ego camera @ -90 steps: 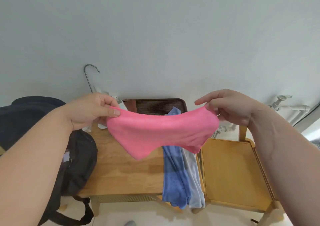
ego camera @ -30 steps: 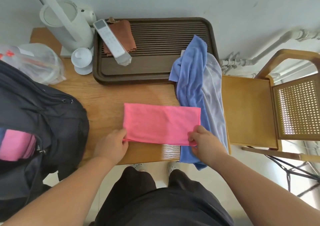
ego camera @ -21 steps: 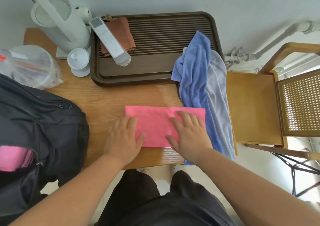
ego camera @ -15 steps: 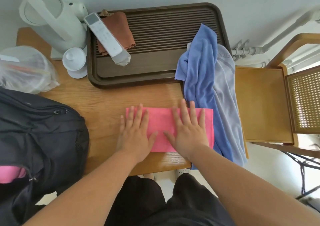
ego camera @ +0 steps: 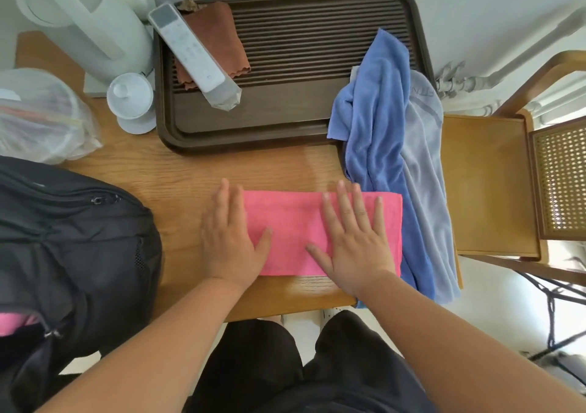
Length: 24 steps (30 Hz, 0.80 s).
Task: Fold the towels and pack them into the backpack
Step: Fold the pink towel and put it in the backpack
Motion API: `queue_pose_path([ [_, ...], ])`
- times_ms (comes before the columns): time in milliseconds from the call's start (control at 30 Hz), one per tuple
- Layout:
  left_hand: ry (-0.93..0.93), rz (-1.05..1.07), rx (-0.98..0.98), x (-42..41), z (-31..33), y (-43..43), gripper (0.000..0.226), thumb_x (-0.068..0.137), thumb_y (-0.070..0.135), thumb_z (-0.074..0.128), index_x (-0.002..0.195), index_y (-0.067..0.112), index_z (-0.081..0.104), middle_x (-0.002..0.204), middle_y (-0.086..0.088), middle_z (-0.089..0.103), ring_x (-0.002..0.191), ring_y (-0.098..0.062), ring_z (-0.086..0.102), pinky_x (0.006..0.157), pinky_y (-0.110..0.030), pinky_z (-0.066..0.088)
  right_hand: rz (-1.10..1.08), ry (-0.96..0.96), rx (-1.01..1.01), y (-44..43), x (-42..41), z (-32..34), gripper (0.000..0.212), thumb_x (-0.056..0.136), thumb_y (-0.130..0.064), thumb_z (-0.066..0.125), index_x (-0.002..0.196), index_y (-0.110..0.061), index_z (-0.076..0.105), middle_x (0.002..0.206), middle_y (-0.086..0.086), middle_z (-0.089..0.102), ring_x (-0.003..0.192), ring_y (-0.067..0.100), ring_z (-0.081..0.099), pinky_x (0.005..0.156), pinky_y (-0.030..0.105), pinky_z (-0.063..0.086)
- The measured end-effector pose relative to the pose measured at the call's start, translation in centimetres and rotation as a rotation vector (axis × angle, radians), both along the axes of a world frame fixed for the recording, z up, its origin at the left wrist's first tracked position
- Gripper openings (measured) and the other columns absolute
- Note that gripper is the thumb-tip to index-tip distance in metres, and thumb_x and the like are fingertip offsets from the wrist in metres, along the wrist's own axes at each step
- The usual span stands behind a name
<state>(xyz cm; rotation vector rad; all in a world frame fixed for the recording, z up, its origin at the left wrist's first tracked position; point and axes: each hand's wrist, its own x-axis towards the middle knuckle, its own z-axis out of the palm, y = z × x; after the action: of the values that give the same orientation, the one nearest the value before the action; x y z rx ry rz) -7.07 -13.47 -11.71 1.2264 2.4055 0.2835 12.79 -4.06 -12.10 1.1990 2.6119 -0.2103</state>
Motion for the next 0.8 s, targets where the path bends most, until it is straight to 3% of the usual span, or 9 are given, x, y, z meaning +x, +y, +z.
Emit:
queue_pose_path([
  [100,-0.159,0.465,0.028,0.1,1.2,0.8,0.071,0.084,0.043,0.071,0.145,0.017,0.043,0.146,-0.007,0.041,0.138,-0.028,0.036,0.115,-0.048,0.035,-0.022,-0.003,-0.067,-1.3,-1.4,0.0,0.088,0.096,-0.073,0.012,0.159,-0.014,-0.006,0.165,0.008,-0.021,0.151,0.027,-0.024,0.121,0.057,-0.009],
  [200,-0.219,0.543,-0.028,-0.3,0.8,1.7,0.045,0.078,0.032,0.075,0.119,0.021,0.061,0.116,0.001,0.053,0.110,-0.025,0.054,0.097,-0.046,0.050,-0.057,-0.063,-0.120,-1.7,-1.7,-0.8,0.089,0.094,-0.075,0.006,0.157,-0.015,-0.014,0.162,0.006,-0.028,0.148,0.026,-0.031,0.121,0.058,-0.010],
  [300,-0.365,0.705,-0.028,-1.0,0.5,3.1,0.017,0.064,0.021,0.068,0.080,0.023,0.066,0.093,-0.003,0.067,0.083,-0.028,0.065,0.075,-0.040,0.058,-0.079,-0.056,-0.100,-1.9,-1.7,-1.3,0.088,0.095,-0.075,0.007,0.156,-0.016,-0.014,0.163,0.006,-0.027,0.149,0.026,-0.029,0.120,0.058,-0.012],
  [367,-0.403,0.751,-0.064,-1.3,0.8,3.9,0.008,0.064,0.016,0.068,0.065,0.014,0.061,0.079,-0.010,0.069,0.075,-0.034,0.066,0.067,-0.039,0.059,-0.088,-0.049,-0.101,-2.0,-1.7,-1.3,0.088,0.095,-0.076,0.008,0.156,-0.017,-0.014,0.163,0.006,-0.026,0.149,0.025,-0.029,0.120,0.057,-0.014],
  [533,-0.615,0.856,0.013,-2.0,2.1,3.5,0.008,0.071,0.007,0.070,0.078,0.011,0.068,0.076,-0.006,0.069,0.069,-0.026,0.066,0.065,-0.034,0.056,-0.100,-0.059,-0.073,-2.8,-1.9,-1.0,0.085,0.096,-0.073,0.008,0.158,-0.018,-0.010,0.165,0.005,-0.022,0.150,0.027,-0.027,0.120,0.058,-0.013],
  [600,-0.733,0.886,0.061,-2.3,2.2,2.5,0.012,0.071,0.005,0.071,0.082,0.011,0.069,0.076,-0.007,0.071,0.067,-0.024,0.065,0.062,-0.033,0.051,-0.075,-0.068,-0.099,-3.3,-2.3,-0.6,0.083,0.097,-0.072,0.006,0.156,-0.019,-0.017,0.162,0.003,-0.029,0.148,0.025,-0.032,0.119,0.057,-0.016],
  [800,-1.126,1.024,0.105,-2.9,4.5,0.2,0.015,0.082,-0.005,0.072,0.088,0.008,0.067,0.092,-0.013,0.072,0.079,-0.025,0.068,0.081,-0.045,0.058,-0.042,-0.064,-0.206,-3.8,-3.6,-0.3,0.085,0.093,-0.075,0.002,0.153,-0.021,-0.026,0.158,0.001,-0.038,0.145,0.025,-0.037,0.120,0.057,-0.013],
])
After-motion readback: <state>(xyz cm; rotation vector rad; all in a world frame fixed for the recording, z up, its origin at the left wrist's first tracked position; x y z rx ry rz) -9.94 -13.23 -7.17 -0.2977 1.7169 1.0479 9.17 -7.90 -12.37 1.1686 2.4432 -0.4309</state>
